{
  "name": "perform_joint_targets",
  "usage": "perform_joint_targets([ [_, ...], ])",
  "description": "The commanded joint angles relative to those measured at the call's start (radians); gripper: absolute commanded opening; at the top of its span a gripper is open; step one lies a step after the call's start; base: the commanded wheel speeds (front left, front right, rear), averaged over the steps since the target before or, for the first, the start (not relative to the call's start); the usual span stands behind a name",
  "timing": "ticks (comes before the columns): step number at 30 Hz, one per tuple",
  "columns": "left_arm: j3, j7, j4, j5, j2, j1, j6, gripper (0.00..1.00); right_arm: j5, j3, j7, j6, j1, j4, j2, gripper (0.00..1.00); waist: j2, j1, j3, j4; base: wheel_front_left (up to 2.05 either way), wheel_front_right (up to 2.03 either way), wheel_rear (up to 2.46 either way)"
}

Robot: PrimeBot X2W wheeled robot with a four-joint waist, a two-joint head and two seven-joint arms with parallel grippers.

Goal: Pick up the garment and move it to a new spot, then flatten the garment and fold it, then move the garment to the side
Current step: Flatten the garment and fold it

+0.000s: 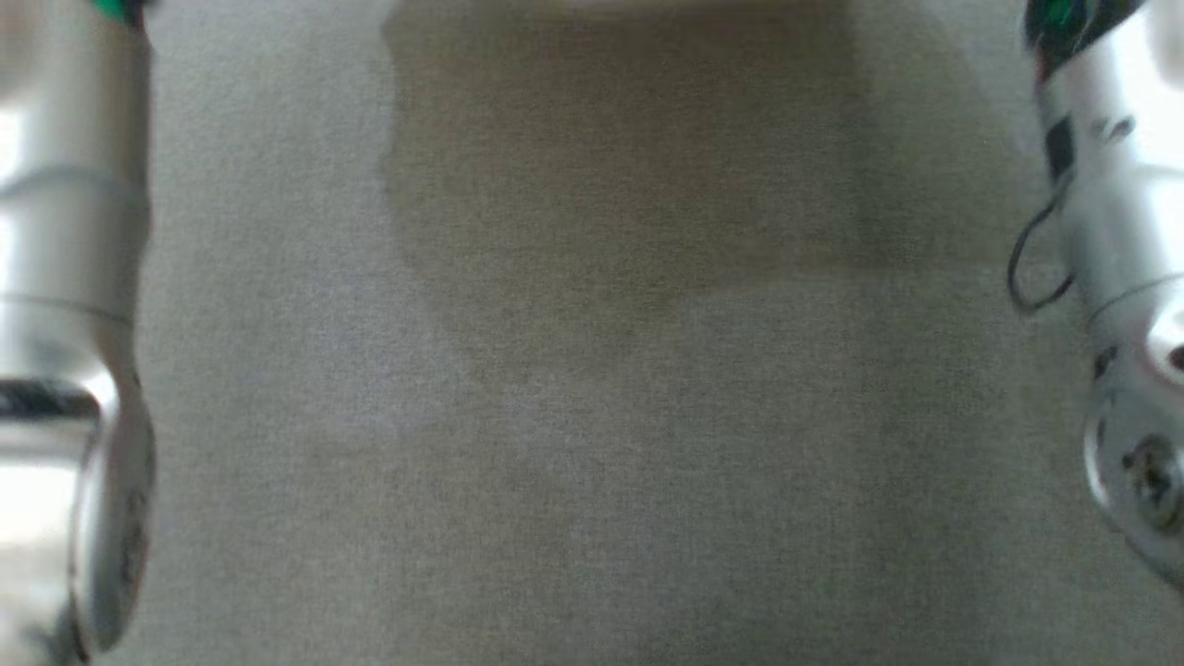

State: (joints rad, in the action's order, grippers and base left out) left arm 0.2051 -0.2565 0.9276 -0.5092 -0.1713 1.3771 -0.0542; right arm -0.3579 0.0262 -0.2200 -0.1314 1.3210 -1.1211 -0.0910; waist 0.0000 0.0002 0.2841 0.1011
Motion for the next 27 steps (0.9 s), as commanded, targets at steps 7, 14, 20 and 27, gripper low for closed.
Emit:
perform_joint_targets([
  [7, -0.001, -0.005, -0.009, 0.044, -0.046, -0.268, -0.041, 0.0, -0.078, 0.137, 0.149, 0.001, -0.193, -0.084, -0.005, 0.0, 0.0, -0.0002, -0.062, 0.017, 0.0, 0.0, 0.0],
  [14, 0.155, 0.051, -0.02, 0.037, -0.091, -0.548, -0.075, 0.0, -0.175, 0.336, 0.357, 0.001, -0.405, 0.007, -0.054, 0.0, 0.0, -0.0002, -0.153, 0.023, 0.0, 0.0, 0.0],
  [20, 0.347, 0.205, -0.222, -0.113, -0.231, -0.749, -0.076, 0.0, -0.313, 0.48, 0.483, 0.001, -0.545, 0.158, -0.165, 0.0, 0.0, -0.0002, -0.232, 0.024, 0.0, 0.0, 0.0],
  [27, 0.471, 0.374, -0.486, -0.264, -0.421, -0.903, -0.076, 0.0, -0.431, 0.559, 0.539, 0.001, -0.635, 0.259, -0.25, 0.0, 0.0, -0.0002, -0.311, 0.021, 0.0, 0.0, 0.0],
])
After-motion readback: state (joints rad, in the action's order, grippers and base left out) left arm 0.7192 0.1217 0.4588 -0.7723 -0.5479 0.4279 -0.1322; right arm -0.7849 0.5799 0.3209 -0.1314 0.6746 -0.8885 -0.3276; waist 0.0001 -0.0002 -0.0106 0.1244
